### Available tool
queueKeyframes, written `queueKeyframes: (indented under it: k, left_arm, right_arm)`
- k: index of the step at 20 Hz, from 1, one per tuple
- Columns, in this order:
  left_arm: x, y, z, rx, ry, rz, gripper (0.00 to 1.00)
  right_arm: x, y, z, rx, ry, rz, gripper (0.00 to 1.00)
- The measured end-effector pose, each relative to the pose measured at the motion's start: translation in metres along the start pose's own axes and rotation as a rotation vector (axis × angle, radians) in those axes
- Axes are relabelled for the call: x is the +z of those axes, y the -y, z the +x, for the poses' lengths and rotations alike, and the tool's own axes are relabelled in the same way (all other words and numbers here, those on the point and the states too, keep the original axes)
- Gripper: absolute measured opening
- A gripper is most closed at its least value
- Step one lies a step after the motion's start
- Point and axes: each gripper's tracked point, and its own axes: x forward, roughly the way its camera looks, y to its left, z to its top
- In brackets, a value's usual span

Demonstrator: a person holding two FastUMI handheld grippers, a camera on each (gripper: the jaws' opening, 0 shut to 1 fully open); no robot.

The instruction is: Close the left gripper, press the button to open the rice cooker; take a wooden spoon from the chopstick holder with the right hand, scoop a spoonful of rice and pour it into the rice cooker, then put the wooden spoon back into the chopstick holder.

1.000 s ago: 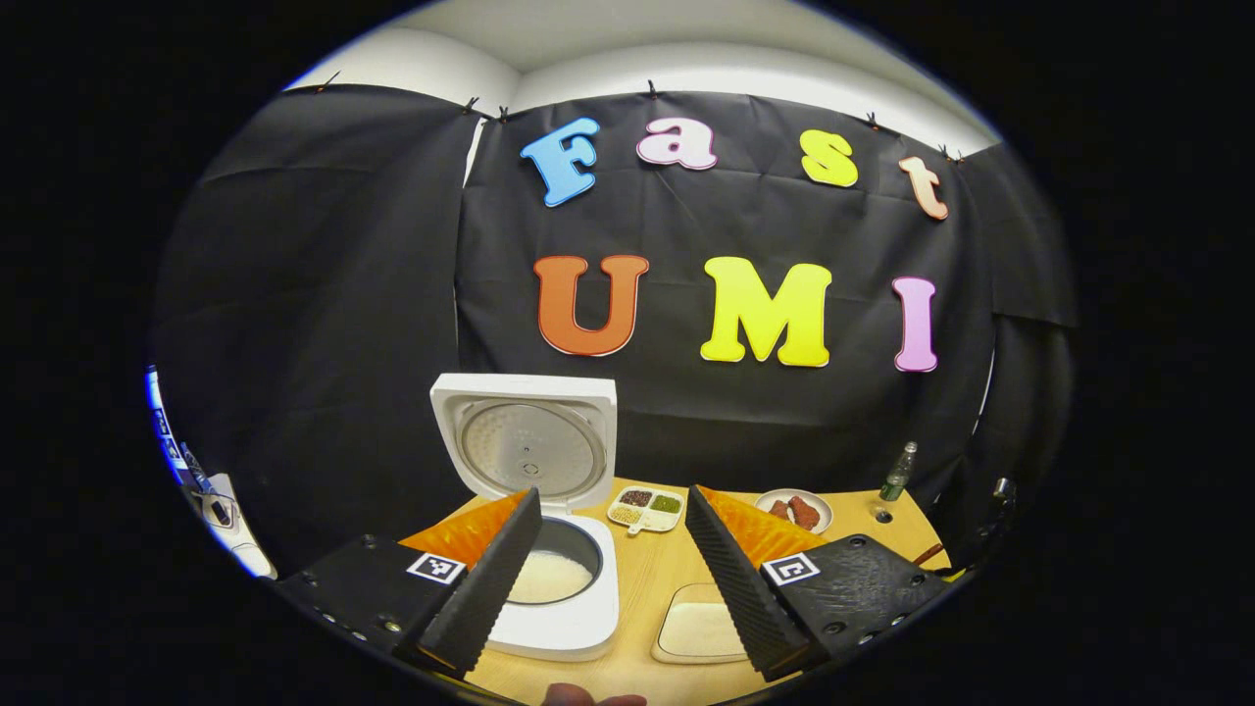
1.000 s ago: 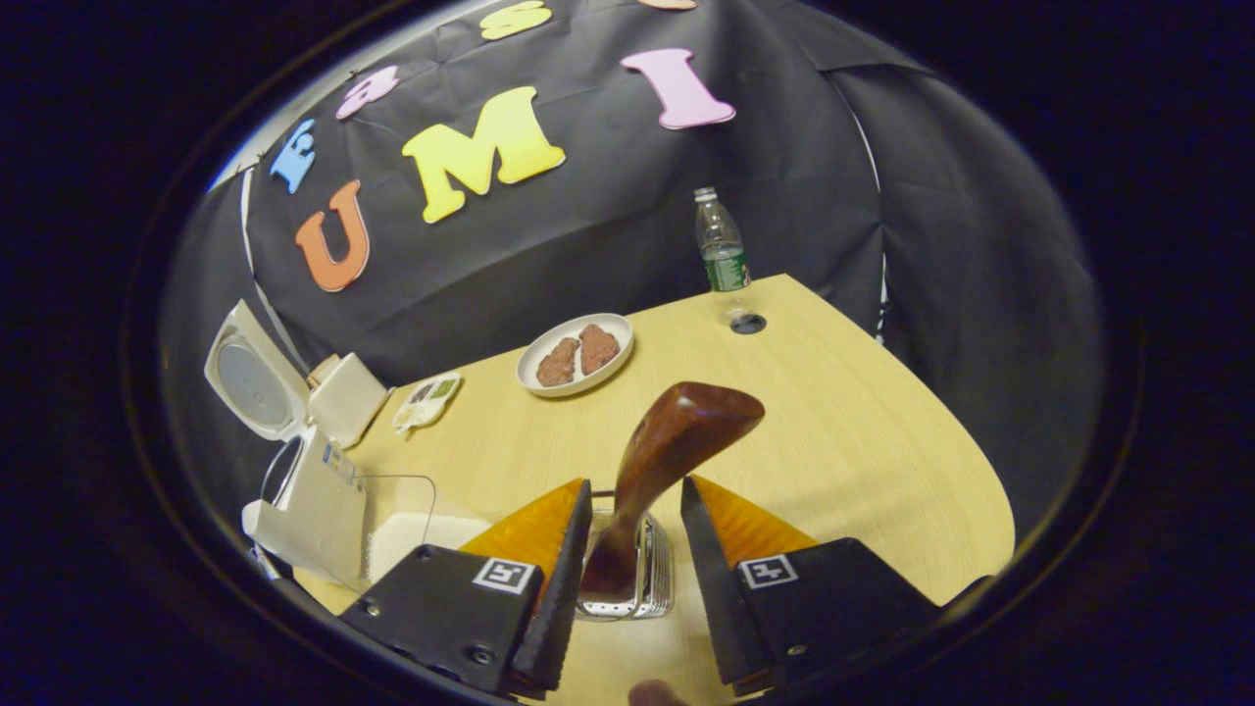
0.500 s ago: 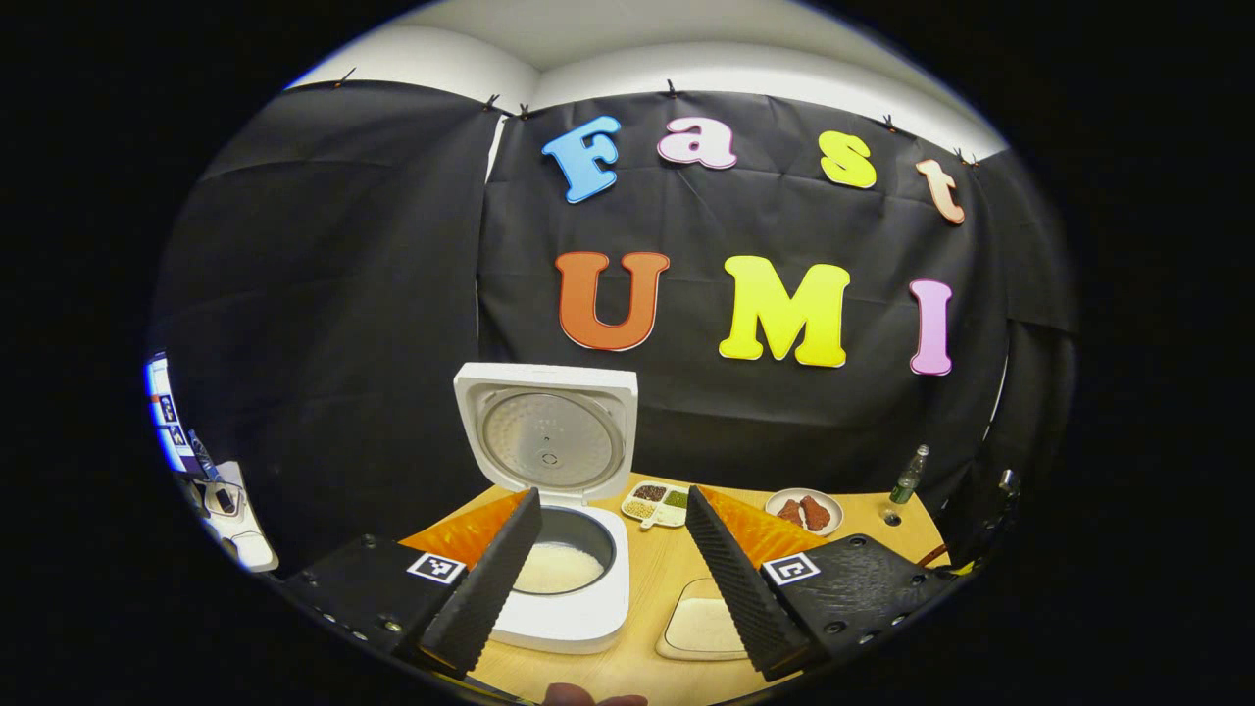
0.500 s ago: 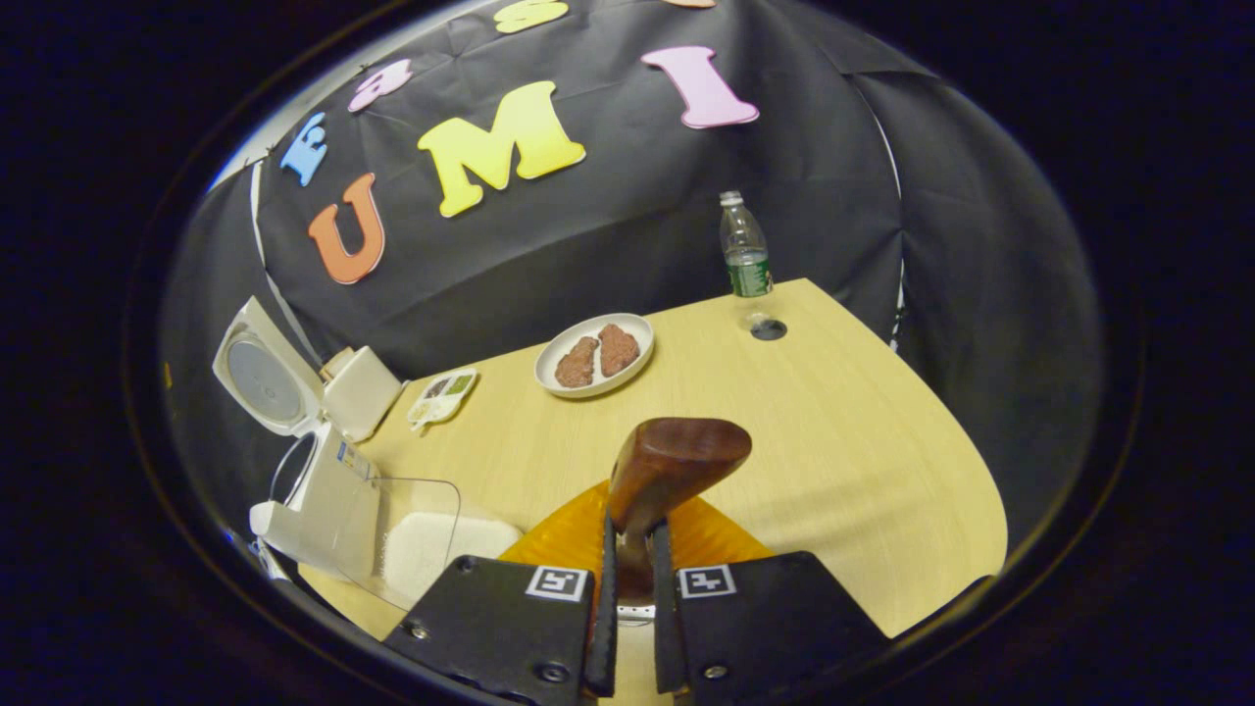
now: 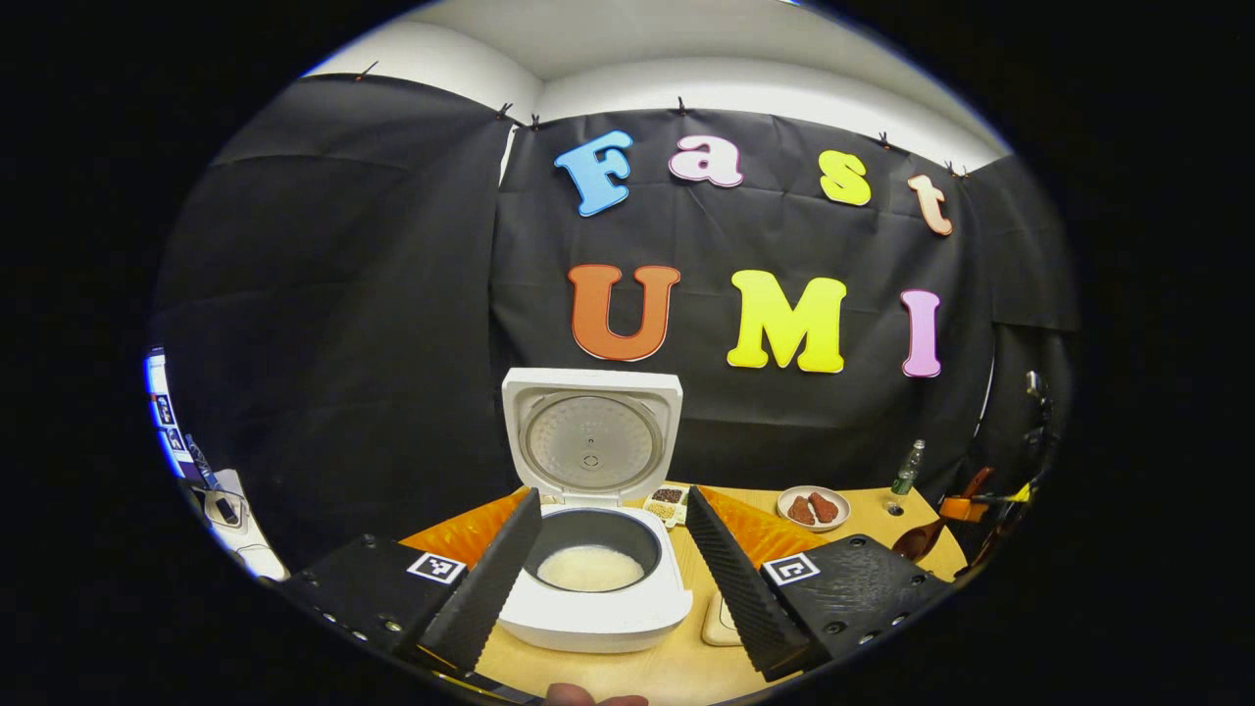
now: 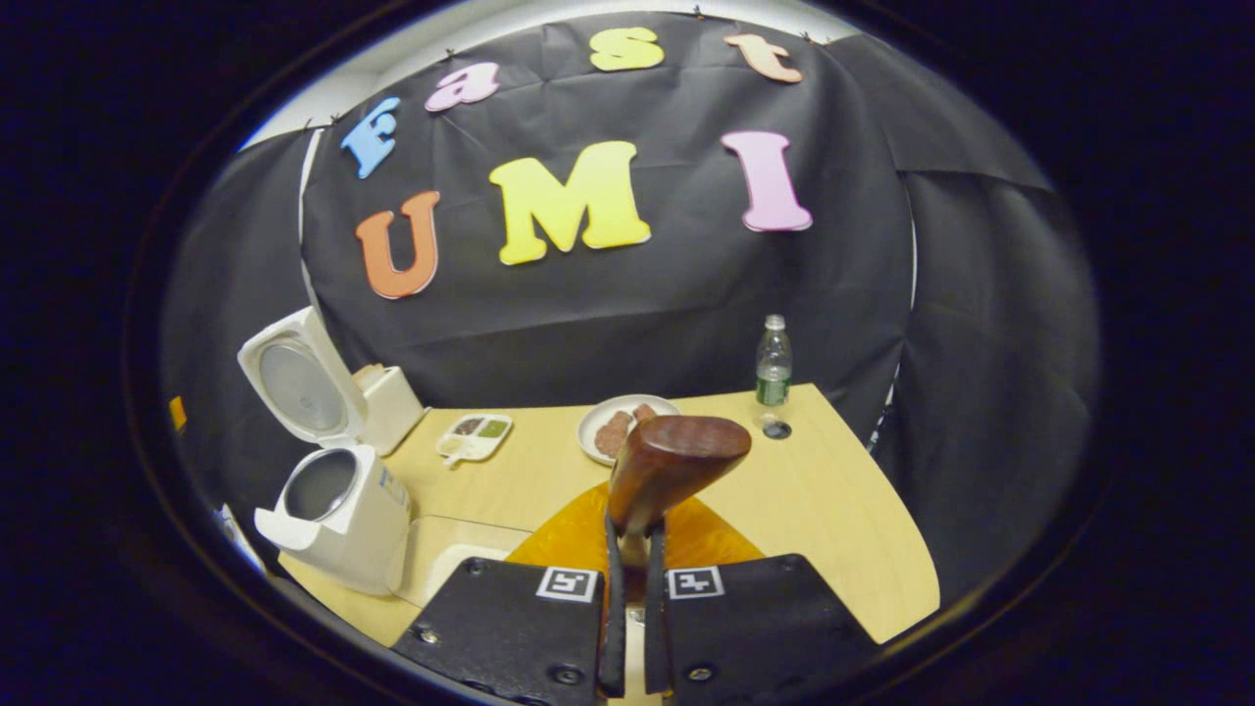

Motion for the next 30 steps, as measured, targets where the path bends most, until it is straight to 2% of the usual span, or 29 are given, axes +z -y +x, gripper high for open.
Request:
queueKeyframes:
  k: [3,7,11,17,19,23,27,30]
  left_arm:
    - [0.0,-0.023,-0.01,-0.003,0.006,-0.007,0.95]
    - [-0.004,-0.052,-0.025,0.015,-0.004,-0.023,0.95]
    - [-0.013,-0.078,-0.033,0.045,-0.036,-0.024,0.95]
    - [-0.031,-0.102,-0.036,0.067,-0.101,-0.03,0.95]
    - [-0.032,-0.109,-0.035,0.075,-0.112,-0.025,0.95]
    - [-0.033,-0.118,-0.035,0.088,-0.119,-0.013,0.95]
    - [-0.034,-0.121,-0.04,0.095,-0.118,-0.013,0.95]
    - [-0.036,-0.117,-0.042,0.092,-0.122,-0.016,0.95]
  right_arm:
    - [0.003,-0.058,0.0,0.058,0.009,-0.055,0.13]
    - [-0.041,-0.104,0.03,0.07,-0.067,-0.115,0.12]
    - [-0.095,-0.119,0.061,0.027,-0.134,-0.255,0.13]
    - [-0.131,-0.124,0.088,-0.078,-0.101,-0.468,0.13]
    - [-0.138,-0.138,0.097,-0.061,-0.096,-0.438,0.13]
    - [-0.151,-0.172,0.101,0.062,-0.141,-0.218,0.13]
    - [-0.153,-0.186,0.099,0.151,-0.186,-0.013,0.12]
    - [-0.154,-0.189,0.096,0.201,-0.231,0.189,0.12]
